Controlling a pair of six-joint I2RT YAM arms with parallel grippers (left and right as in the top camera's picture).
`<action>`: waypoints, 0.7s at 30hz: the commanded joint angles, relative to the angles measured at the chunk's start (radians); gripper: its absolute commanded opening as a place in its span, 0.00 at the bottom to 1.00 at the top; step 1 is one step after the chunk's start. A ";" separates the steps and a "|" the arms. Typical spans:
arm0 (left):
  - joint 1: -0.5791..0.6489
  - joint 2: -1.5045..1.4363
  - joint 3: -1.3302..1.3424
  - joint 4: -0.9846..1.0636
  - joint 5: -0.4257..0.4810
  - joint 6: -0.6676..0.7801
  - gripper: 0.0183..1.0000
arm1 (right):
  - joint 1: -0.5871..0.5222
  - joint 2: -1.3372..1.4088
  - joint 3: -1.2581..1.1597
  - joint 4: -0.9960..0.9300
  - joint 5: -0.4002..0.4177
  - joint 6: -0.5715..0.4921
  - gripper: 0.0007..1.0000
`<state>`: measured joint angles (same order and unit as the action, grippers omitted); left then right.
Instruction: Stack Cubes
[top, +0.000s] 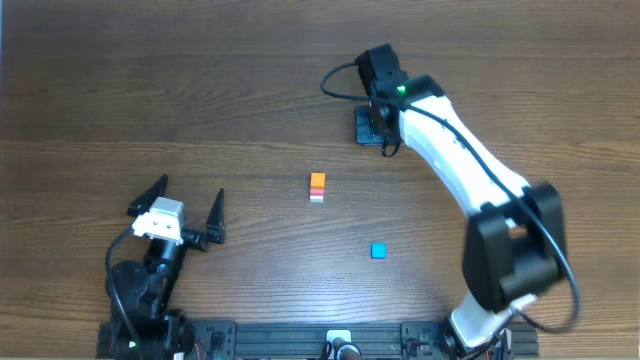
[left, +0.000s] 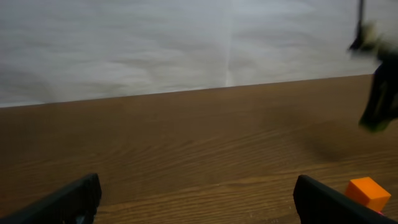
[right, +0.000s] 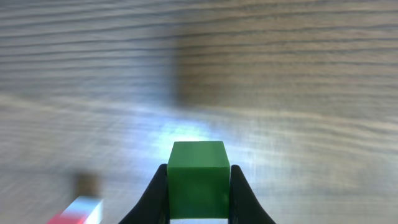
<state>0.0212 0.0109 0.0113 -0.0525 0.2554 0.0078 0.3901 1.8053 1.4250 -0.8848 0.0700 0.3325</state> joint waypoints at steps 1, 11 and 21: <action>0.004 -0.008 -0.005 -0.001 0.010 0.011 1.00 | 0.072 -0.114 0.021 -0.061 -0.001 0.057 0.01; 0.004 -0.008 -0.005 0.000 0.010 0.011 1.00 | 0.294 -0.154 0.021 -0.159 0.008 0.246 0.01; 0.004 -0.008 -0.005 0.000 0.010 0.011 1.00 | 0.362 -0.095 0.029 -0.190 0.014 0.414 0.01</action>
<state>0.0212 0.0109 0.0113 -0.0525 0.2554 0.0078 0.7406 1.6714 1.4342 -1.0702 0.0704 0.6601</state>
